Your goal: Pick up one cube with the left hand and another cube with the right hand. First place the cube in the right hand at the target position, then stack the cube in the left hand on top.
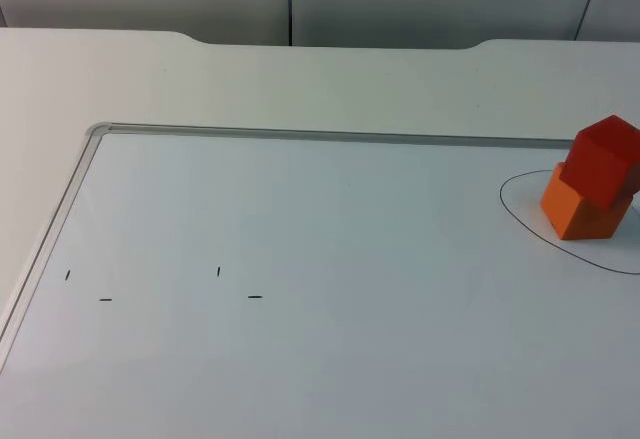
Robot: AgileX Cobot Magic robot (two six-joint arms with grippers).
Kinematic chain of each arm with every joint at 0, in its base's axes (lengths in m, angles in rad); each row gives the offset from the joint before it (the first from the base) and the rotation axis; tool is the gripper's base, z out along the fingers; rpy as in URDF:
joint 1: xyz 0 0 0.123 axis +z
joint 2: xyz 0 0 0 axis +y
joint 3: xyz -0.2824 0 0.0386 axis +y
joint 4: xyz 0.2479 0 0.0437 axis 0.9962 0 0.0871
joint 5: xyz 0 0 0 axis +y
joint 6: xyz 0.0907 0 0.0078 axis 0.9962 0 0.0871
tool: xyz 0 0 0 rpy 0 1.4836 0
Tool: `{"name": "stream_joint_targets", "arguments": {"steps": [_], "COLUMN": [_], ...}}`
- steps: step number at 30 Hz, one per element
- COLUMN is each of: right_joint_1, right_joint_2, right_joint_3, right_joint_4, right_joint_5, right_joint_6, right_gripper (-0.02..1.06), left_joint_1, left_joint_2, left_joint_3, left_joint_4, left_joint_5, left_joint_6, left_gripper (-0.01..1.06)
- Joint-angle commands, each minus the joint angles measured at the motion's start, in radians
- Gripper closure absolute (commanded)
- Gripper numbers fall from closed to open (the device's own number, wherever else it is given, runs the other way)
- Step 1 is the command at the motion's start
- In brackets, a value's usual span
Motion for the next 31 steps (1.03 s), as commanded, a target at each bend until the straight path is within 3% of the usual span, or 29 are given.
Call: {"name": "stream_joint_targets", "arguments": {"steps": [1,4,5,7,13,21,31], "right_joint_1": [-0.063,-0.167,-0.167,-0.230,-0.235,-0.235,-0.235], "right_joint_2": [-0.004,-0.004,-0.004,-0.004,-0.004,-0.004,-0.004], "right_joint_3": [0.009,0.009,0.009,0.009,0.009,0.009,0.009], "right_joint_4": [-0.006,-0.006,-0.006,-0.006,-0.006,-0.006,-0.006], "right_joint_5": [-0.012,-0.012,-0.012,-0.012,-0.012,-0.012,-0.012], "right_joint_6": [-0.009,-0.009,-0.009,-0.009,-0.009,-0.009,-0.009], "right_gripper": [-0.01,-0.01,-0.01,-0.01,-0.01,-0.01,0.00], "left_joint_1": [0.085,0.233,0.233,0.325,0.440,0.512,0.530], "left_joint_2": [-0.003,-0.003,-0.003,-0.003,-0.003,-0.003,-0.003], "left_joint_3": [0.007,0.007,0.007,0.007,0.007,0.007,0.007], "left_joint_4": [0.001,0.001,0.001,0.001,0.001,0.001,0.001], "left_joint_5": [-0.004,-0.004,-0.004,-0.004,-0.004,-0.004,-0.004], "left_joint_6": [0.000,0.000,0.000,0.000,0.000,0.000,0.000], "left_gripper": [0.00,0.00,0.00,0.00,0.00,0.00,0.00]}}
